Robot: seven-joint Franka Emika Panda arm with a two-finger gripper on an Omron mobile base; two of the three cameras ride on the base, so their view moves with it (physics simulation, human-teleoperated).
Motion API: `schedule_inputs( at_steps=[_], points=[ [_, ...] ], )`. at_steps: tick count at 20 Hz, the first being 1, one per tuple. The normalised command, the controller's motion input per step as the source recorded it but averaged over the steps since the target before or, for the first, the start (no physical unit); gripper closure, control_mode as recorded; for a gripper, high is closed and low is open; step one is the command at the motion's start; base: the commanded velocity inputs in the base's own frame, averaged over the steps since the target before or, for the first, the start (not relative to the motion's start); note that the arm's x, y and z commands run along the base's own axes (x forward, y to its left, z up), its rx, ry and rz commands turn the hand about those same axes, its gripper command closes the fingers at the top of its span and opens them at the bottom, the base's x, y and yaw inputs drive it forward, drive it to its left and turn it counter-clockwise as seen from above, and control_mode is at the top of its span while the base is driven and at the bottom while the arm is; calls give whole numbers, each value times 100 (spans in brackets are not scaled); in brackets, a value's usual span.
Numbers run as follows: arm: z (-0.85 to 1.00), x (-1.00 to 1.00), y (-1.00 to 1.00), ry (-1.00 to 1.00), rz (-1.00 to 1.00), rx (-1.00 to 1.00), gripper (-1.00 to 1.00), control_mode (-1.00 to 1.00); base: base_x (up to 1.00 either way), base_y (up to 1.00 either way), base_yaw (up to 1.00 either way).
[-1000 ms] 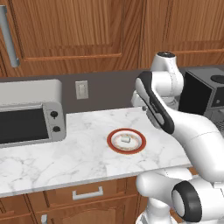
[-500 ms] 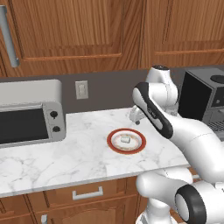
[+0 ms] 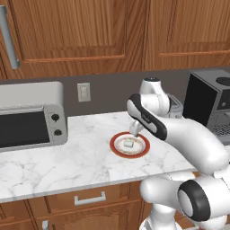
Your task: Pick up the marshmallow and place it in the cup of hot chocolate on the dining counter.
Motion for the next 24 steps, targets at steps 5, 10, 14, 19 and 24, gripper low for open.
schedule_inputs(
  at_steps=[5,10,14,19,24],
  points=[
    [-56,27,0,0,8,-15,-100,-100,0,0,0],
    [-44,37,2,0,7,-4,-100,-100,0,0,0],
    [-31,37,2,4,7,0,-100,-100,0,0,0],
    [-26,31,7,5,7,0,-100,-100,0,0,0],
    [-31,25,12,1,7,0,-100,-100,0,0,0]
  ],
)
